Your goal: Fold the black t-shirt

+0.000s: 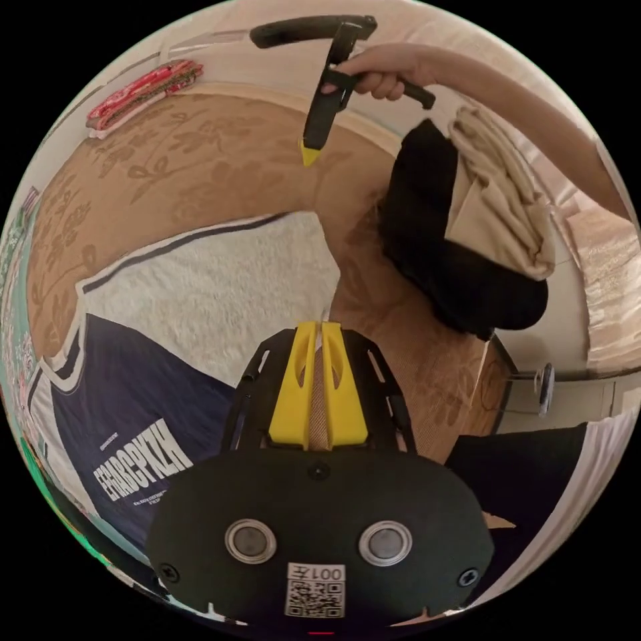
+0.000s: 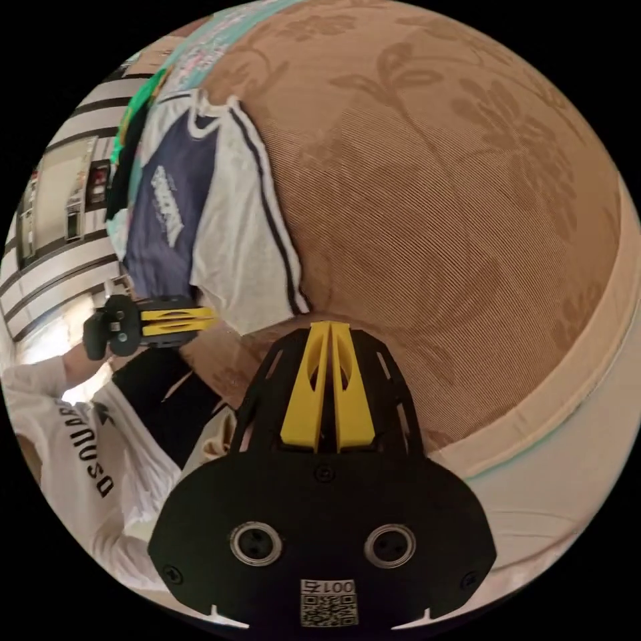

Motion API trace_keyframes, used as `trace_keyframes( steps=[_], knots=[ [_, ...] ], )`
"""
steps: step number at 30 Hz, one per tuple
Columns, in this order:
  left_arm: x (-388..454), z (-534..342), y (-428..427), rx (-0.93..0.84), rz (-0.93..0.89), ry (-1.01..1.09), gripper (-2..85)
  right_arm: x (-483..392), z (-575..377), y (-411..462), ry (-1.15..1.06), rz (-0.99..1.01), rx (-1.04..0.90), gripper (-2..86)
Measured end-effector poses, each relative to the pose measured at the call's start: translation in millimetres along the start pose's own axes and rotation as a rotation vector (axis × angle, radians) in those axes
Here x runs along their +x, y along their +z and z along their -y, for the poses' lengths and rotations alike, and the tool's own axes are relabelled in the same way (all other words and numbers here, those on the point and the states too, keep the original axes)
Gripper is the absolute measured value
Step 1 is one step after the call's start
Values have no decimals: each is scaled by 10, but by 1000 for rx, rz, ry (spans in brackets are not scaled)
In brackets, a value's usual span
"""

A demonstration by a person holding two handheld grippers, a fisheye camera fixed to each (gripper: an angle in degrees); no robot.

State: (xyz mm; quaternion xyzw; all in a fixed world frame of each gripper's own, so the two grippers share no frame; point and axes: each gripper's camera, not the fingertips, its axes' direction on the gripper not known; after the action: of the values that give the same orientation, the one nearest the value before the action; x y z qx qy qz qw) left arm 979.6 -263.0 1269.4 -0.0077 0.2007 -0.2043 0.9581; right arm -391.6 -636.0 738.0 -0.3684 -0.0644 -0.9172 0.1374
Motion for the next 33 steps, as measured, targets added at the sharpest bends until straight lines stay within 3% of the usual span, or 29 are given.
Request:
trace_keyframes(
  steps=[2, 5, 11, 15, 17, 22, 25, 30, 33],
  knots=[
    [7, 122, 74, -39, -29, 9, 9, -56, -61, -115, -41, -55, 58, 21],
    [34, 311, 32, 48, -35, -9, 44, -234, -96, -278, -157, 31, 188, 56],
    [43, 925, 320, -41, 122, -34, 84, -323, 163, -199, -181, -8, 11, 74],
    [-11, 1190, 314, -48, 197, -62, 14, -375, 144, -415, -167, 24, -10, 35],
    [-125, 1212, 179, -15, 124, -88, -1, -362, 65, -652, -167, 147, -5, 26],
    [-758, 1141, -241, 74, -270, -162, -8, -216, -144, -1183, -154, 535, 146, 17],
    [-1217, 1104, -343, 115, -249, -289, -8, -31, -107, -1325, -36, 651, 354, 14],
    [-1819, 1080, -224, 61, -168, -524, -5, -170, 216, -1283, -53, 516, 397, 28],
    [-1865, 1110, -198, 85, -175, -531, 10, -436, 228, -1375, -101, 336, 401, 63]
  ],
)
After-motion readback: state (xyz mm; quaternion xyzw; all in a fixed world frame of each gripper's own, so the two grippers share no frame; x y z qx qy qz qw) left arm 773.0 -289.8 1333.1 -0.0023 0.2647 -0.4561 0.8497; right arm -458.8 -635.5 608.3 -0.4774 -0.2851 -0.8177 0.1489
